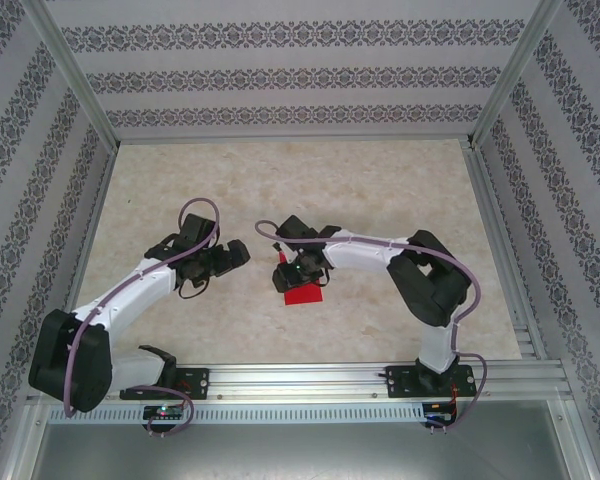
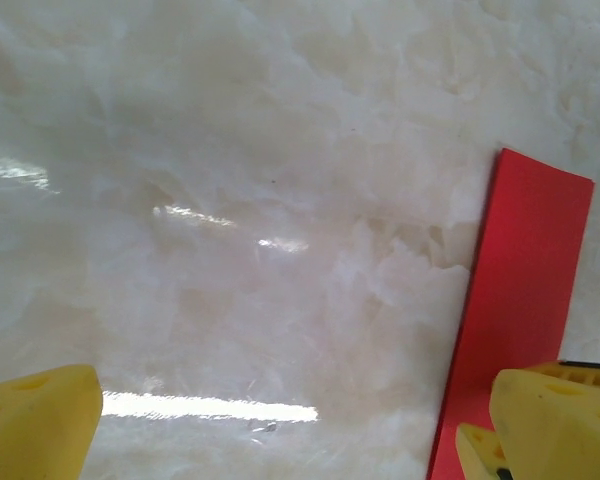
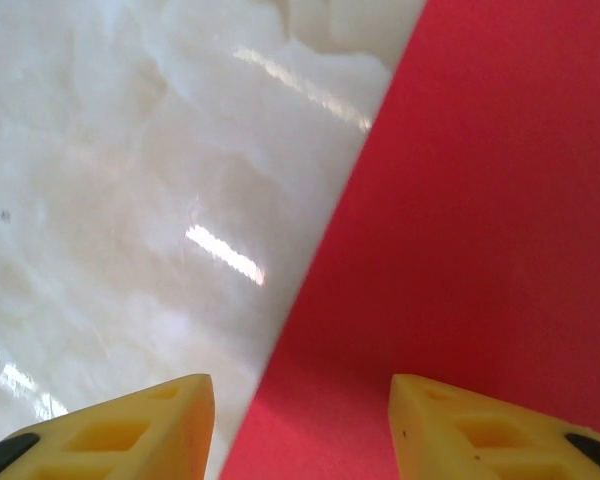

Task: Fold a paper plane with a square sheet of paper (pick it up from the middle)
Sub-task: Rotate the paper at the center of the table.

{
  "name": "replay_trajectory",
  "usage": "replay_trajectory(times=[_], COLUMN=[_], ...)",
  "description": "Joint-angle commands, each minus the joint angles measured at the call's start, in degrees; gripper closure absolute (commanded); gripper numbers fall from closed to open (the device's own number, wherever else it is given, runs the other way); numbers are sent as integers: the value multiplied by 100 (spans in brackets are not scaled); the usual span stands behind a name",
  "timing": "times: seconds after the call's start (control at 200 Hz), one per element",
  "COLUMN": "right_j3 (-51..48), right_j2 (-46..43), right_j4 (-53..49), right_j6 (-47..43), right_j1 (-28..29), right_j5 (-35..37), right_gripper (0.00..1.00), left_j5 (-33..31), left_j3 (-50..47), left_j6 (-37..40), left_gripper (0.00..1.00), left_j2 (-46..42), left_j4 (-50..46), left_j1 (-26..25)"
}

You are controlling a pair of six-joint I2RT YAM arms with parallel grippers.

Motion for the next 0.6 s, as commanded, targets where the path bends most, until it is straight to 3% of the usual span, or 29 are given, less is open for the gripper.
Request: replay_trajectory(times=[0.0,0.185,0.265,0.395,0.594], right_j3=[-312,-1247,-1615,-2159,-2533], right_j2=[-894,-2002,-2405,-2853,-3008], right_j4=[261,707,834,1023,1345], right_j6=[454,1778,2119,2417,2474], right_j1=[-179,-565,-730,-976,-1115], right_j5=[-62,162,236,247,52], right_gripper=[45,36,33,27,20], left_j5=[342,894,1087,1207,1251], left_j3=[150,182,345,838,1530], left_j6=[-10,-292,-386,-445,-352], left_gripper=[0,4,15,29,35], left_j2=[65,461,853,1668,2593], left_j4=[595,1645,2072,2342,2318], left_j1=[-139,-604,-910,-1366,-1652])
